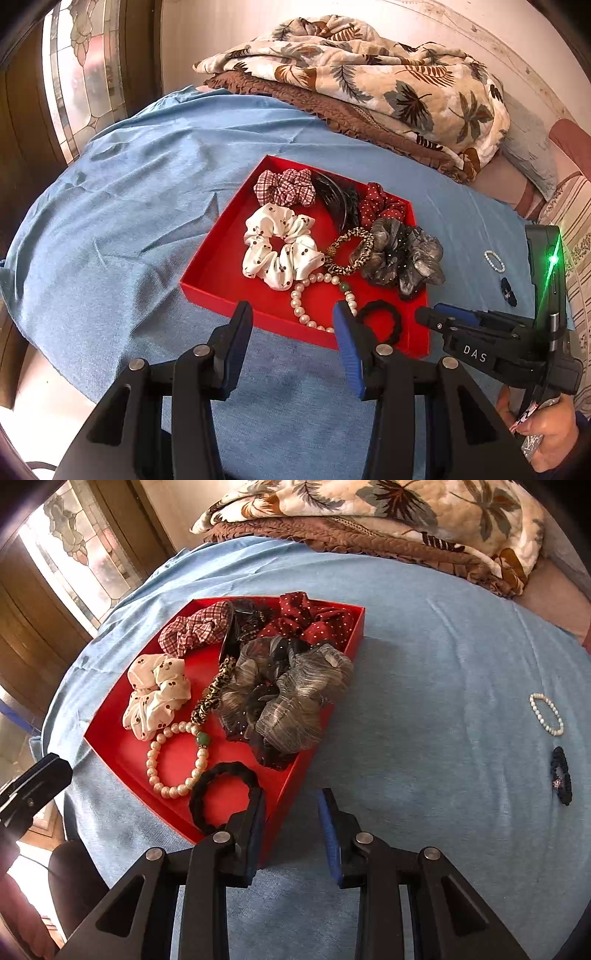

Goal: Organize jewelry
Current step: 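Grasp the small white pearl bracelet with the left tool while the right grasps the black beaded bracelet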

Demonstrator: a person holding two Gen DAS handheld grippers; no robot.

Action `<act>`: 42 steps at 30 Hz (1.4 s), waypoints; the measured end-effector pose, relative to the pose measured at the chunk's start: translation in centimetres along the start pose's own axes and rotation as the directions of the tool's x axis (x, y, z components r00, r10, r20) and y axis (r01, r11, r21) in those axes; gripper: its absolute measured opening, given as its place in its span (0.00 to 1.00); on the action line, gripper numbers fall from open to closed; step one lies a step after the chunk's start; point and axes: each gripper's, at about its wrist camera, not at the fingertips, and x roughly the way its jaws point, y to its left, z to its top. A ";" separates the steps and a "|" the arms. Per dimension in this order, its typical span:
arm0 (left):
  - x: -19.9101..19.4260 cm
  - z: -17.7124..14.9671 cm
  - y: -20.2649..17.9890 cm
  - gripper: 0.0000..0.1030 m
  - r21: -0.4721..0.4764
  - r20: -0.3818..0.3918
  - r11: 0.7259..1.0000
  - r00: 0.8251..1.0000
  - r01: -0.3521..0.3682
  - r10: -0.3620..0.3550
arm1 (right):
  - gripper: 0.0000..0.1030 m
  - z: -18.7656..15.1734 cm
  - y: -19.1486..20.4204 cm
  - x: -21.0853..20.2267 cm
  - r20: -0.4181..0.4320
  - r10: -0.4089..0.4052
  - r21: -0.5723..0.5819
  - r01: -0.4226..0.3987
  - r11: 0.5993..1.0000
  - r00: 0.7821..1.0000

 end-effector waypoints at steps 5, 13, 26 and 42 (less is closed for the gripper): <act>-0.8 0.3 -1.0 0.50 0.028 0.019 1.000 1.000 0.002 -0.002 | 0.32 -0.1 -0.9 -1.8 0.041 0.016 0.025 -0.017 1.000 0.999; -2.3 0.2 -5.0 0.55 0.122 0.046 0.992 0.999 -0.004 -0.002 | 0.43 -2.5 -7.1 -7.2 0.128 -0.076 0.080 0.067 0.995 0.989; -1.7 -0.8 -13.1 0.63 0.263 0.006 0.964 0.999 0.040 -0.043 | 0.45 -9.5 -21.4 -12.5 0.138 -0.249 0.315 0.196 0.929 0.959; 6.2 0.6 -23.9 0.63 0.362 -0.098 0.922 0.990 0.134 -0.105 | 0.45 -10.0 -26.1 -11.6 0.152 -0.245 0.384 0.171 0.907 0.958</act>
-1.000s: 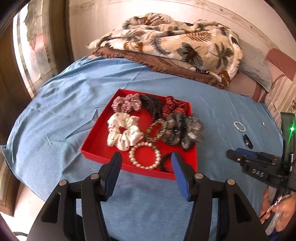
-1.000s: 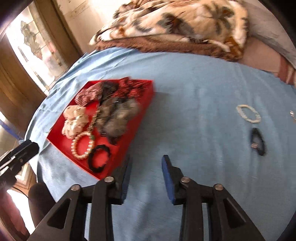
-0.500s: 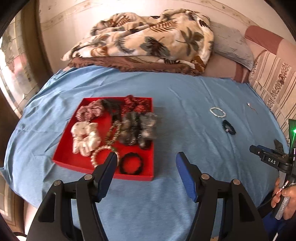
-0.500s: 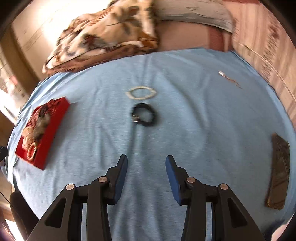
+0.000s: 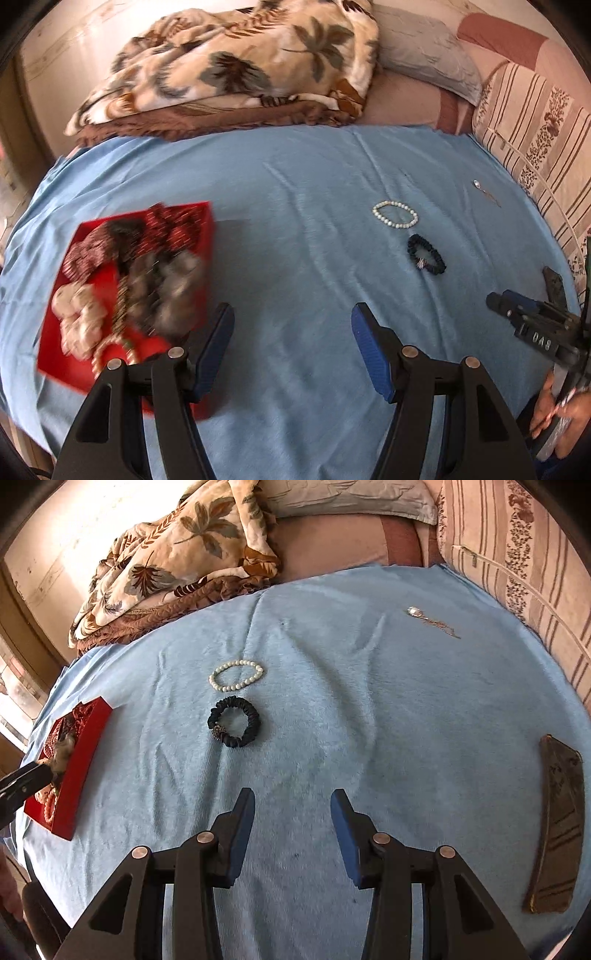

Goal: Organize jewelry
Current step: 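Grasp the small white pearl bracelet with the left tool while the right grasps the black beaded bracelet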

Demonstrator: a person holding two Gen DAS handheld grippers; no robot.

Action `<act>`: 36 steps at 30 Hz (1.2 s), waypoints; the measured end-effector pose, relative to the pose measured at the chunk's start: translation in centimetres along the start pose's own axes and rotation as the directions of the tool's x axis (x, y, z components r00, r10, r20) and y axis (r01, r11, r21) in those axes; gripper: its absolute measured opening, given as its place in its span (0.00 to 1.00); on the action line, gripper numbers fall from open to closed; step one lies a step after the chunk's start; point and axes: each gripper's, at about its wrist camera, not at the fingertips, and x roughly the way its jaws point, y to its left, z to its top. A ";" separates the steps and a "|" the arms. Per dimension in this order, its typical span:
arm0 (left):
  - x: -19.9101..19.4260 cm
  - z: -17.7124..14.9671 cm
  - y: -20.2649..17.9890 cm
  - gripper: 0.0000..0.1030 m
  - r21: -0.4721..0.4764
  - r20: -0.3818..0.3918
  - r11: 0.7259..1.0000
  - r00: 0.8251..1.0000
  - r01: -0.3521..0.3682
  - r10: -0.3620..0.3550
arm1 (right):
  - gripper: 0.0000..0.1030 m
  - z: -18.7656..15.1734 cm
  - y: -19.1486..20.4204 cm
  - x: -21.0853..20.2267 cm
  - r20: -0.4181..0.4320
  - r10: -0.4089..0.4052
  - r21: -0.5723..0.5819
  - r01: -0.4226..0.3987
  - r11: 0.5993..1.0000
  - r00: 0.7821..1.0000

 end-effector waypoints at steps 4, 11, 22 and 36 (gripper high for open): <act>3.0 2.8 -1.7 0.63 0.005 -0.002 1.000 1.000 0.031 -0.031 | 0.45 0.7 0.2 1.3 0.002 0.028 0.007 -0.028 1.000 1.000; 8.7 6.8 -3.9 0.63 0.001 -0.033 0.997 0.997 0.074 -0.073 | 0.45 2.8 0.7 4.0 0.008 0.064 0.023 -0.064 0.998 0.998; 15.6 10.9 -7.4 0.45 0.087 -0.076 0.987 0.989 0.134 -0.128 | 0.45 4.6 2.0 7.5 0.024 0.094 -0.018 -0.094 0.995 0.995; 18.5 11.7 -10.2 0.42 0.184 -0.103 0.947 0.964 0.262 -0.246 | 0.39 4.4 1.9 7.9 0.045 0.114 -0.022 -0.113 0.993 0.992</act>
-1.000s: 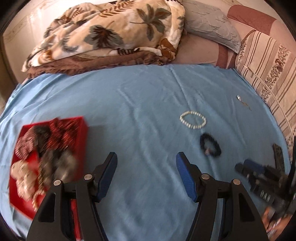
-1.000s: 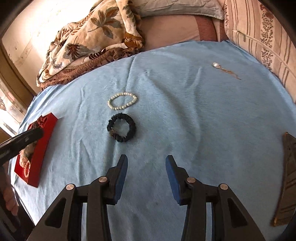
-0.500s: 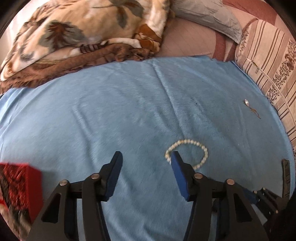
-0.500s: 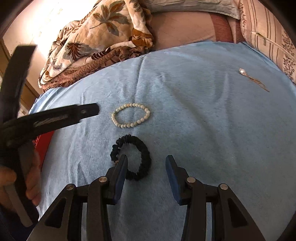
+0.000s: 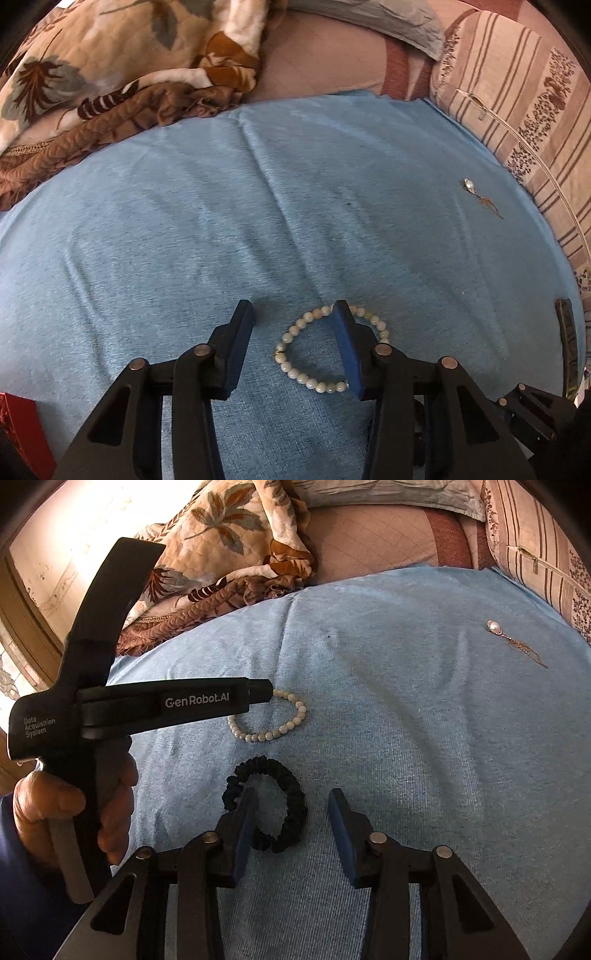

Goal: Organize jewelry
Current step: 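Grasp the small white pearl bracelet with the left tool while the right grasps the black beaded bracelet, then carry the pearl bracelet in the left tool and black bracelet in the right over the tray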

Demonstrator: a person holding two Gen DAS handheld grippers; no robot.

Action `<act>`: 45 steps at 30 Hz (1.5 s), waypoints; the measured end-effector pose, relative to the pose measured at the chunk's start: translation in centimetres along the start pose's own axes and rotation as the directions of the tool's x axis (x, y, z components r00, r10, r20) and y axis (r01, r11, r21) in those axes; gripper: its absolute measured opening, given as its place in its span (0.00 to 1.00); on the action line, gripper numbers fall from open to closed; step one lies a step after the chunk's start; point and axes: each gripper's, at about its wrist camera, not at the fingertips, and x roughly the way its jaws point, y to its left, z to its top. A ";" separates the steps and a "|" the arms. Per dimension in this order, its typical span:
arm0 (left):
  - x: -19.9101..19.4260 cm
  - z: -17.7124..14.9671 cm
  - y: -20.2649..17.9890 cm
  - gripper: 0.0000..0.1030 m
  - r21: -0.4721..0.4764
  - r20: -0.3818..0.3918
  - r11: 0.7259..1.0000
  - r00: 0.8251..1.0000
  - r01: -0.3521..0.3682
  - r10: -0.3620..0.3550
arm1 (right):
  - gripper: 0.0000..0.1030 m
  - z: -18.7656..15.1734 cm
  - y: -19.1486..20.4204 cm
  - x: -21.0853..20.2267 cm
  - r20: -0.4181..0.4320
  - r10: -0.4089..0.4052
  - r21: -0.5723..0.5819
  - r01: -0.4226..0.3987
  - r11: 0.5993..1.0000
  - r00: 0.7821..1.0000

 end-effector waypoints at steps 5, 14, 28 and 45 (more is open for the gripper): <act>-0.3 -0.8 -1.1 0.27 0.057 0.002 0.998 1.000 -0.007 0.006 | 0.13 0.0 0.1 0.2 -0.004 -0.008 -0.006 0.008 1.000 1.000; -1.7 -1.1 -0.8 0.05 0.004 -0.014 1.000 0.999 0.029 -0.029 | 0.09 -0.3 0.1 -0.6 -0.003 0.026 0.015 -0.026 1.000 1.000; -10.8 -3.3 -1.3 0.05 -0.033 0.069 0.999 0.998 0.016 -0.014 | 0.09 -1.3 -0.1 -3.3 0.053 0.019 0.059 -0.022 0.998 0.998; -20.6 -10.2 -1.5 0.05 -0.085 0.151 0.993 0.984 -0.082 0.094 | 0.09 -3.3 2.8 -9.3 0.100 -0.020 0.058 0.015 0.998 0.995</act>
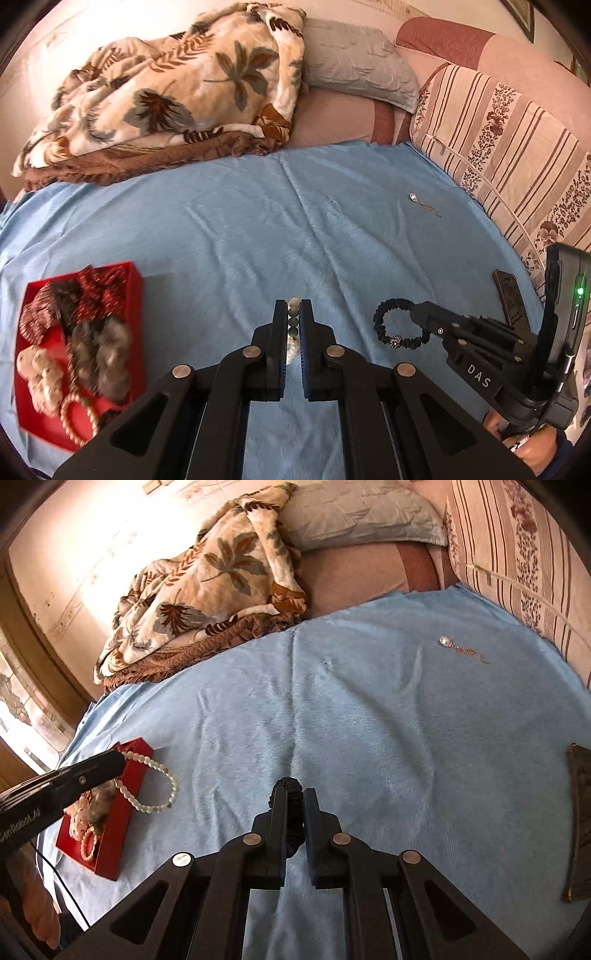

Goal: Organize jewelry
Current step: 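Carry the pearl bracelet in the left tool and black bracelet in the right over the tray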

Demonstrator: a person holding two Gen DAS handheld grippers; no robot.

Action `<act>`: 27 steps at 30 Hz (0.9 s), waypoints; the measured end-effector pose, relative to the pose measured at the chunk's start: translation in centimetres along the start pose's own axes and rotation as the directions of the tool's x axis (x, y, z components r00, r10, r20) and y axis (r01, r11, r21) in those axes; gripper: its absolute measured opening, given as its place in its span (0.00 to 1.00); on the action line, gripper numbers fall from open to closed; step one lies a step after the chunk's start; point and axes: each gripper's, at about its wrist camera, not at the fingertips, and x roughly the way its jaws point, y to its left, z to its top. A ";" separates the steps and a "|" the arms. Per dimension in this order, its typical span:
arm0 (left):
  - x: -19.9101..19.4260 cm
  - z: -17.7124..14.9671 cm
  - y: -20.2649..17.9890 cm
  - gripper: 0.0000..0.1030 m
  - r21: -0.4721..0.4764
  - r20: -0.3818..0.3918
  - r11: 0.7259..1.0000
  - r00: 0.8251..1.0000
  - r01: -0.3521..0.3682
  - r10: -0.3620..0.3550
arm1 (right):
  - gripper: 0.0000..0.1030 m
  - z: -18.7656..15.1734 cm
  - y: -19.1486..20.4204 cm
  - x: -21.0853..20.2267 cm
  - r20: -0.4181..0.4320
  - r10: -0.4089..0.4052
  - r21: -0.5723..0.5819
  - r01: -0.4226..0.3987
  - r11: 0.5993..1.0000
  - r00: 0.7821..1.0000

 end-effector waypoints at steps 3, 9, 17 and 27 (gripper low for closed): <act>-1.6 -0.8 0.1 0.05 -0.010 0.025 0.999 0.999 -0.031 0.031 | 0.09 -0.4 1.1 -1.0 0.007 -0.012 -0.031 0.012 0.999 1.000; -4.3 -2.2 0.8 0.05 -0.036 0.064 0.995 0.993 -0.097 0.100 | 0.09 -1.2 3.2 -2.6 0.016 -0.018 -0.074 0.020 0.997 1.000; -6.8 -3.9 2.9 0.05 -0.102 0.072 0.984 0.985 -0.148 0.156 | 0.09 -2.1 5.7 -4.4 0.023 -0.037 -0.123 0.039 0.992 0.999; -9.6 -5.7 4.2 0.05 -0.124 0.101 0.968 0.968 -0.217 0.230 | 0.09 -3.2 8.9 -5.7 0.025 -0.029 -0.185 0.033 0.982 0.999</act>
